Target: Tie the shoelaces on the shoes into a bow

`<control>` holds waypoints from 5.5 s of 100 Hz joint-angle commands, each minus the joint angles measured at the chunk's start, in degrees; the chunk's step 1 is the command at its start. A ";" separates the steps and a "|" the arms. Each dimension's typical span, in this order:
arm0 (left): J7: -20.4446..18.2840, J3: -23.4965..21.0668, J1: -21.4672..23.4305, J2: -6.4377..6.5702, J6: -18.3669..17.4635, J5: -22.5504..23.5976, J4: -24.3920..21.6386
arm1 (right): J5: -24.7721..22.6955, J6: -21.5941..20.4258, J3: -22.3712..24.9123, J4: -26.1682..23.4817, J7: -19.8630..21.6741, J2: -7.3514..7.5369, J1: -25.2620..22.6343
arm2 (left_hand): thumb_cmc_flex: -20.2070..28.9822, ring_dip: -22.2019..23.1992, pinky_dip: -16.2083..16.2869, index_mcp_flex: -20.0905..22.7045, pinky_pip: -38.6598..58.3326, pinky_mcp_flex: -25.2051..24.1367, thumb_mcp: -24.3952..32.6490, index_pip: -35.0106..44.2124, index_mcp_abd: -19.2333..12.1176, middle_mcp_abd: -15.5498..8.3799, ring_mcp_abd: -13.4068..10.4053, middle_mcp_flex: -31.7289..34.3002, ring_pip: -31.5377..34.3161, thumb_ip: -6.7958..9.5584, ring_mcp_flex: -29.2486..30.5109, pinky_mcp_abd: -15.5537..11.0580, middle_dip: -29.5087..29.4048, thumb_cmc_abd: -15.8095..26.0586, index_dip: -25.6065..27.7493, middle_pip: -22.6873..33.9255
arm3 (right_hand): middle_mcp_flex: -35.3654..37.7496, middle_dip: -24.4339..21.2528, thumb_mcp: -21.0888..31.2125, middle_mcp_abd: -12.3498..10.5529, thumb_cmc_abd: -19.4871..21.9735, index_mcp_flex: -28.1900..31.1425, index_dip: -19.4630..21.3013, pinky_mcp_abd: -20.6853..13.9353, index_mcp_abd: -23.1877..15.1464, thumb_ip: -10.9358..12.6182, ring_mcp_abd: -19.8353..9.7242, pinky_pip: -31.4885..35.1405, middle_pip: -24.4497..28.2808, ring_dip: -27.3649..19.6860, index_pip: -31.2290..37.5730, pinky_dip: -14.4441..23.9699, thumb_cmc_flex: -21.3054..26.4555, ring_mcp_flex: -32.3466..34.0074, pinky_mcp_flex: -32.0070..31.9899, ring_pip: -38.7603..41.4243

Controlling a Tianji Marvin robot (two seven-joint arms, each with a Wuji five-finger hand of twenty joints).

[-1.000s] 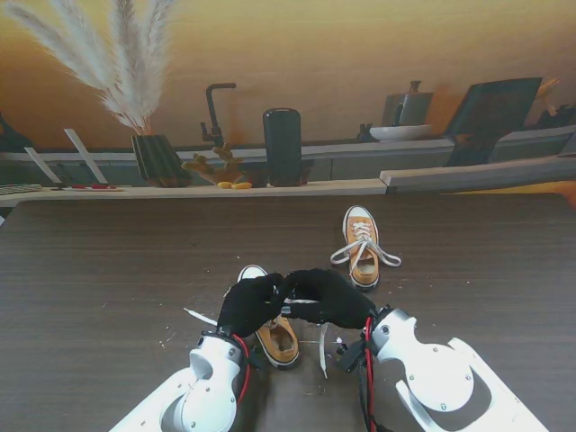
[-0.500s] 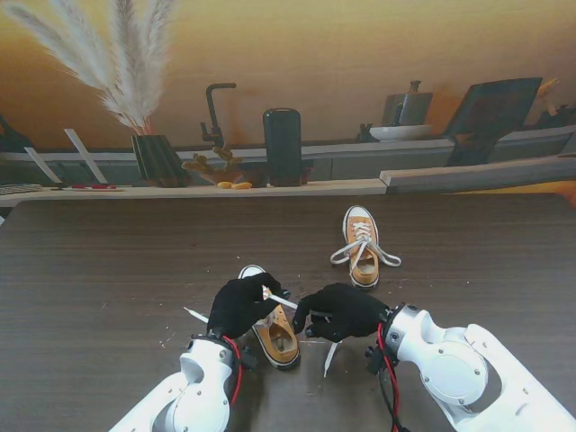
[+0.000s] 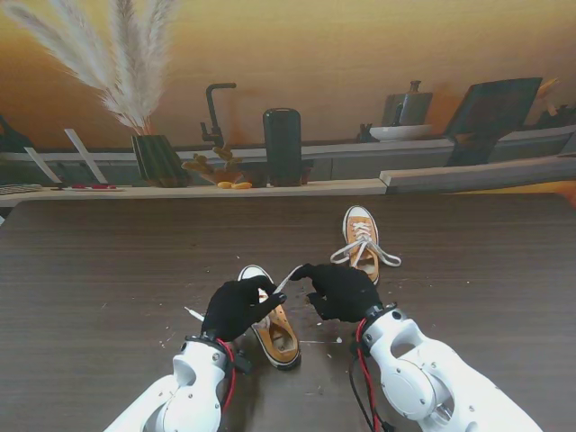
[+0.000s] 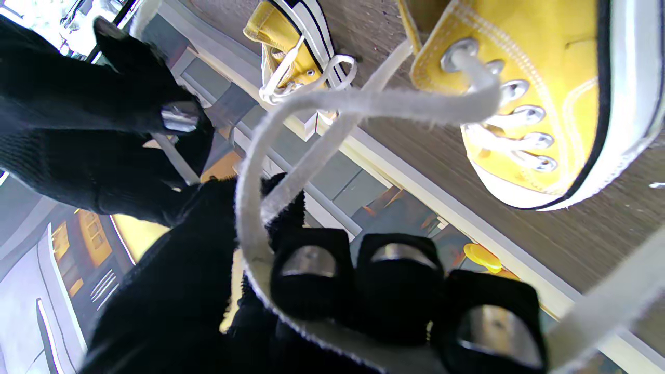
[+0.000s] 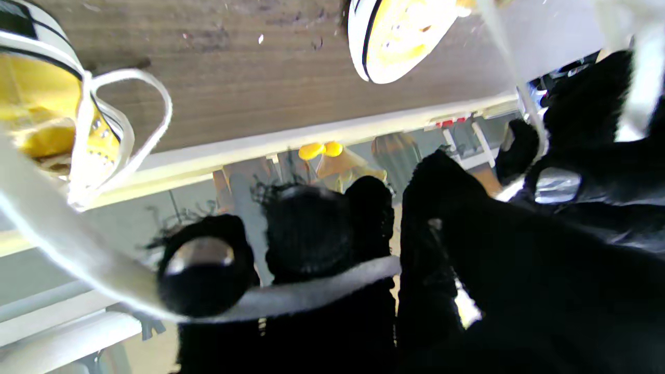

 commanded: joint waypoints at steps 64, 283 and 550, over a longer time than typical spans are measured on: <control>-2.54 -4.35 4.74 0.97 -3.16 0.47 -3.48 | 16.85 -9.81 0.60 5.21 -4.30 -4.02 -0.50 | -9.24 -0.73 -1.47 -5.43 8.29 1.36 0.75 -21.46 3.01 -1.14 -1.06 0.22 0.20 3.26 2.79 -3.33 0.52 0.14 -12.78 0.85 | -31.18 -34.23 -6.65 6.61 5.96 -23.99 -0.71 1.90 -14.15 7.07 15.61 -55.33 -41.69 -22.35 -2.36 -22.48 -22.36 -43.19 -51.00 -72.47; -17.27 -16.22 4.28 2.51 -8.38 -11.15 -14.54 | 66.45 -20.38 -7.19 16.96 -7.06 -13.43 6.90 | -0.26 -0.63 -4.52 -2.52 2.79 0.54 0.22 -16.09 -1.39 -1.16 0.16 -0.40 -4.17 1.11 2.77 2.13 1.29 -2.23 -11.39 -1.01 | 20.98 -6.72 4.68 1.93 -7.31 20.47 6.94 4.58 -4.52 -2.49 6.42 4.92 -1.62 3.76 27.02 2.06 -4.52 2.66 0.91 2.02; -12.45 1.17 -17.83 0.97 -5.47 -4.73 -1.32 | 45.65 -28.71 -13.45 24.36 4.07 -8.53 16.49 | -7.93 -17.38 -3.10 -18.00 -93.87 -56.02 -13.32 -33.15 -4.22 2.96 -2.10 -48.95 -79.68 6.15 -51.83 -3.18 -32.38 12.58 -11.54 -63.14 | 20.80 4.67 -0.11 -4.18 -8.57 28.53 9.79 1.77 -10.75 -2.57 4.99 3.77 2.15 1.36 26.58 2.88 -8.97 2.74 -1.59 -1.56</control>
